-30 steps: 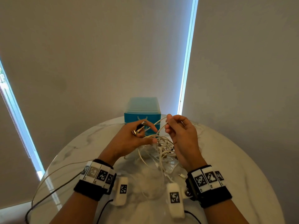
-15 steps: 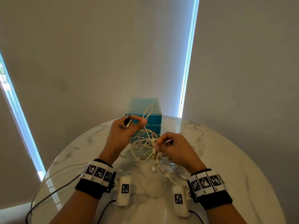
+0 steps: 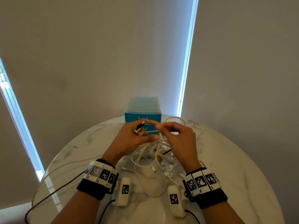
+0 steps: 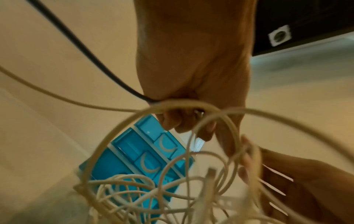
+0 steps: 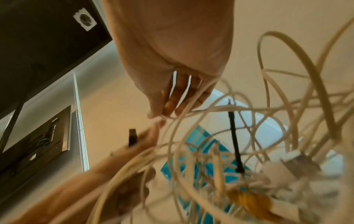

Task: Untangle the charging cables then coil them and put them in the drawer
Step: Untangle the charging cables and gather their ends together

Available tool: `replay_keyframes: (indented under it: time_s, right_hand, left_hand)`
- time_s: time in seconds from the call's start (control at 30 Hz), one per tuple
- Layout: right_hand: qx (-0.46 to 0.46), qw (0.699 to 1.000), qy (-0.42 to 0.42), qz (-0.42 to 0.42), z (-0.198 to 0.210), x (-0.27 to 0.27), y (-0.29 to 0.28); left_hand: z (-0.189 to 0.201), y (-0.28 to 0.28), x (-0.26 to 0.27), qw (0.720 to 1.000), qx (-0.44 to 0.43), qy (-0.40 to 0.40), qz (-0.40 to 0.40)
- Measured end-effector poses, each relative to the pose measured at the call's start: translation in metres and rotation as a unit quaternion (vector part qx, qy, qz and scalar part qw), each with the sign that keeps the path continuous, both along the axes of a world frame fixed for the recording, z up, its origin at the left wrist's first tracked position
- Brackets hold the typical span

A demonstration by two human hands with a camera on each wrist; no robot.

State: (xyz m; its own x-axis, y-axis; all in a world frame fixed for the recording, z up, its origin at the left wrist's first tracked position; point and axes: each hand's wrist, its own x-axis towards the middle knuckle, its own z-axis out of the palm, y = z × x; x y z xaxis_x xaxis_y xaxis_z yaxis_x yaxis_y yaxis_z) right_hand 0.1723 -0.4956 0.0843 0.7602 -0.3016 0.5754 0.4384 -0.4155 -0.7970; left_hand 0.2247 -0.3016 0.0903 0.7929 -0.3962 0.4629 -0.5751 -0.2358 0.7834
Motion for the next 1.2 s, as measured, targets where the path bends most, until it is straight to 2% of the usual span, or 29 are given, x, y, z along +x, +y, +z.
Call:
replay_keyframes:
  time_s: [0.1, 0.2, 0.3, 0.37, 0.5, 0.67, 0.8, 0.87, 0.93, 1.0, 1.07, 1.2]
  right_hand:
    - [0.175, 0.983, -0.051, -0.002, 0.015, -0.003, -0.012]
    - [0.305, 0.951, -0.005, 0.038, 0.018, -0.003, -0.023]
    - [0.381, 0.919, 0.031, 0.098, 0.016, -0.002, -0.019]
    - [0.394, 0.909, 0.028, 0.133, 0.017, -0.002, -0.014]
    - [0.345, 0.923, 0.021, 0.166, 0.019, -0.003, -0.011]
    - [0.344, 0.92, 0.025, 0.186, 0.019, -0.004, -0.012]
    - [0.342, 0.915, 0.027, 0.211, 0.019, -0.003, -0.013]
    - [0.278, 0.94, 0.048, 0.194, 0.014, -0.001, -0.016]
    - [0.168, 0.967, 0.098, 0.164, 0.007, 0.001, -0.02]
    - [0.071, 0.975, 0.139, 0.157, 0.0, 0.003, -0.021]
    - [0.001, 0.981, 0.133, 0.141, -0.004, 0.005, -0.019]
    - [-0.025, 0.994, 0.073, 0.083, -0.002, 0.006, -0.014]
  left_hand:
    - [-0.014, 0.011, 0.016, 0.997, 0.06, 0.026, 0.033]
    - [-0.015, 0.015, 0.021, 0.998, 0.033, 0.035, 0.041]
    - [-0.004, 0.006, 0.013, 0.998, 0.036, 0.027, 0.046]
    - [0.002, -0.004, 0.001, 0.998, 0.051, 0.03, 0.008]
    - [0.003, -0.019, -0.013, 0.996, 0.056, 0.039, -0.061]
    - [-0.004, -0.025, -0.01, 0.997, 0.049, 0.039, -0.035]
    - [0.0, -0.021, -0.009, 1.0, 0.0, 0.012, -0.028]
    - [0.0, -0.016, -0.007, 1.0, -0.029, -0.006, 0.008]
    - [0.0, -0.012, -0.002, 0.996, -0.07, 0.003, 0.055]
    - [-0.001, -0.006, 0.003, 0.989, -0.127, 0.021, 0.073]
    - [-0.002, -0.003, 0.006, 0.982, -0.164, 0.032, 0.091]
    - [-0.003, -0.003, 0.01, 0.962, -0.237, 0.054, 0.122]
